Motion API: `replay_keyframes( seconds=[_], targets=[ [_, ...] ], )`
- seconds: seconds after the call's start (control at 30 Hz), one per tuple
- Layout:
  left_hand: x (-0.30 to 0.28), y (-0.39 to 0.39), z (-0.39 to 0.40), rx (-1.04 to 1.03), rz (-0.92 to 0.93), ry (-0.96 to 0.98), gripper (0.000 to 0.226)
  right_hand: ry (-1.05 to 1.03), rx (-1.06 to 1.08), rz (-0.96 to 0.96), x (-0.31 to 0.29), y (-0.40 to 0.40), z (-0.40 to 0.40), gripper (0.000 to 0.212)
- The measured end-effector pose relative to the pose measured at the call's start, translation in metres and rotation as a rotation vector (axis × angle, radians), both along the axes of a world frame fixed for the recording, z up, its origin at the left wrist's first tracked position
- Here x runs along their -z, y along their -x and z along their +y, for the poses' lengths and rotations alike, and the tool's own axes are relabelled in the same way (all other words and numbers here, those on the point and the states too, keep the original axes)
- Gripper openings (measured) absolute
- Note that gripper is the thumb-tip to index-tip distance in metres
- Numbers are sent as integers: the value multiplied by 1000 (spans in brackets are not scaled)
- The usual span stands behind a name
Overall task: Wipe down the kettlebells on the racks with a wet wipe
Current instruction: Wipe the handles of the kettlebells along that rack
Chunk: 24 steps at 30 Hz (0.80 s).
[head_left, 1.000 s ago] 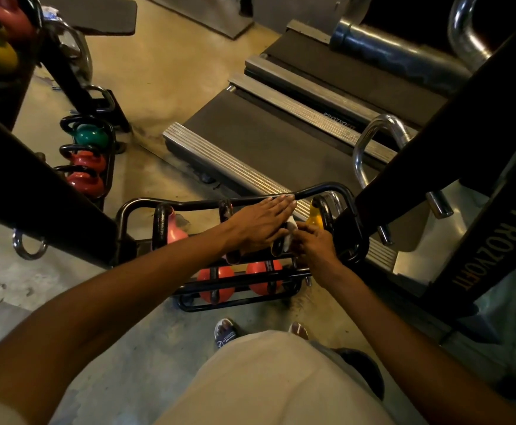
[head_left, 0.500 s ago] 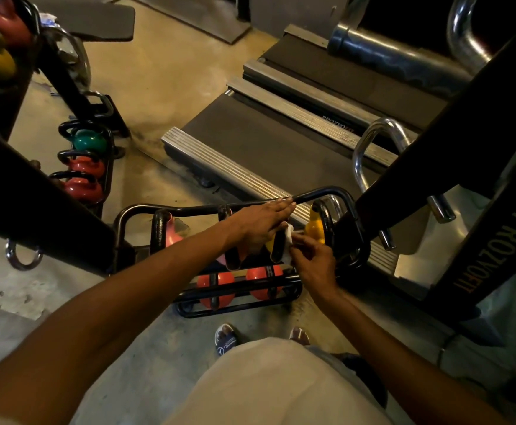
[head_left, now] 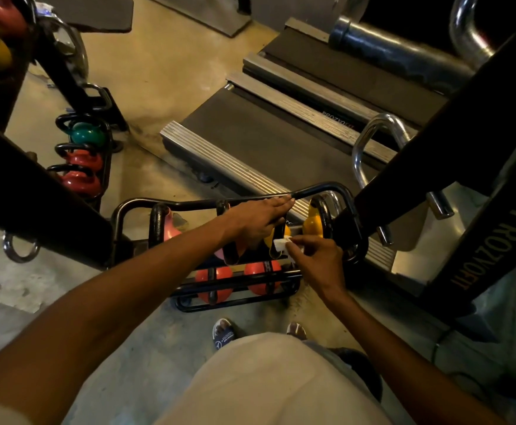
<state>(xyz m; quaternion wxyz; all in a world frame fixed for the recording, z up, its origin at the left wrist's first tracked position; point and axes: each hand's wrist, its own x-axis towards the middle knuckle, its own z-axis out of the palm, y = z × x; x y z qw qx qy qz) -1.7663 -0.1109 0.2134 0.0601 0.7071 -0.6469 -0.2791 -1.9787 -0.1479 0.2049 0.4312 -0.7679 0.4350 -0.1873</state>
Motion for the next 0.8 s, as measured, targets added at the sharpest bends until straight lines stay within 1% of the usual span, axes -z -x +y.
replay_keyframes(
  seconds=[0.03, 0.1, 0.17, 0.23, 0.3, 0.37, 0.43, 0.5, 0.57, 0.63, 0.73, 0.8],
  targets=[
    [0, 0, 0, 4, -5, -4, 62, 28, 15, -2, -1, -3, 4, 20],
    [-1, 0, 0, 10, -11, -2, 62, 72, 32, -30, -2, -6, 11, 29],
    [-1, -1, 1, 9, -17, -3, 62, 157, -4, -84, -3, -7, 16, 37],
    [-1, -1, 1, 16, -19, -14, 62, 341, -62, -122, -3, -5, 13, 30],
    [-2, -1, 1, 20, -15, -19, 62, 569, -141, -89, 1, 0, 7, 25],
    [-2, 0, 1, 28, -23, -13, 63, 784, -328, -66, 10, 5, 2, 31],
    [-1, 0, 0, 45, -53, -21, 67, 957, -614, -41, 25, 8, -4, 38],
    [-1, 0, 0, 51, -76, -26, 70, 1087, -870, 68, 39, 11, -14, 42],
    [-1, 0, -1, 50, -71, -18, 68, 1131, -1044, 189, 44, 18, -24, 45],
    [-2, 0, -1, 55, -63, -11, 65, 1143, -1132, 249, 43, 26, -31, 46],
    [-5, 1, 0, 53, -58, -7, 63, 1144, -1142, 294, 35, 28, -33, 54],
    [-7, 1, 2, 52, -62, 3, 62, 1130, -1119, 325, 36, 28, -30, 54]
  ],
)
